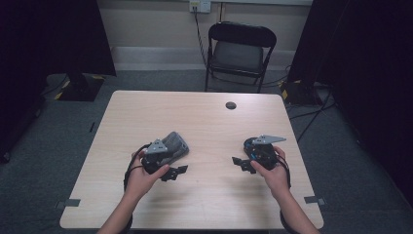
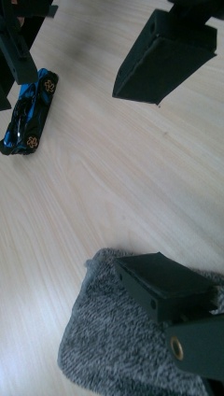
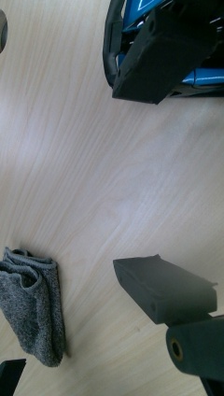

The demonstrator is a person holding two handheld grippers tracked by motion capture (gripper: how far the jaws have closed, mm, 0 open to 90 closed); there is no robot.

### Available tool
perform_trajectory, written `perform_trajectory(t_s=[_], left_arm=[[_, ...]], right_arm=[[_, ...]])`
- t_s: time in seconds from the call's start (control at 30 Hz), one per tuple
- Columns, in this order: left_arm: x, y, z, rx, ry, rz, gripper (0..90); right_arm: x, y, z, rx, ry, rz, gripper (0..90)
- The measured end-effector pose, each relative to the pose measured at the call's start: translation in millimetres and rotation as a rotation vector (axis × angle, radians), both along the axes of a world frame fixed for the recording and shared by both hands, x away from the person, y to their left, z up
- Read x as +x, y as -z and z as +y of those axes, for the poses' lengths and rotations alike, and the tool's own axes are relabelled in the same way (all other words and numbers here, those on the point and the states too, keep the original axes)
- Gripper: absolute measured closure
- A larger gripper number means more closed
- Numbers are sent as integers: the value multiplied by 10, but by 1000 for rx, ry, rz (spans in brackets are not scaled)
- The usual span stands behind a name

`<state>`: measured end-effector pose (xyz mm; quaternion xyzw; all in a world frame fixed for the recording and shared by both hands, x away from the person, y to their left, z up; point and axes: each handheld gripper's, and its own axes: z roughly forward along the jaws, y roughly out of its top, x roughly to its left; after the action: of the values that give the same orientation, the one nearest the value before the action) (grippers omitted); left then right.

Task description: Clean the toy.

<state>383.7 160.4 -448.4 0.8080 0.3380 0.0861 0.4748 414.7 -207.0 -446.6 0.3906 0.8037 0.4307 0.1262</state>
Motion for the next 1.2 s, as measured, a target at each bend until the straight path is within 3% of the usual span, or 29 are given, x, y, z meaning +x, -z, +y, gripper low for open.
perform_trajectory(t_s=[0.5, 1.2], left_arm=[[-99, 74, -43, 8, 32, 4, 159], [-267, 210, -160, 44, 115, 15, 159]], right_arm=[[-124, 30, 115, 5, -61, 8, 146], [-284, 113, 228, 2, -143, 18, 146]])
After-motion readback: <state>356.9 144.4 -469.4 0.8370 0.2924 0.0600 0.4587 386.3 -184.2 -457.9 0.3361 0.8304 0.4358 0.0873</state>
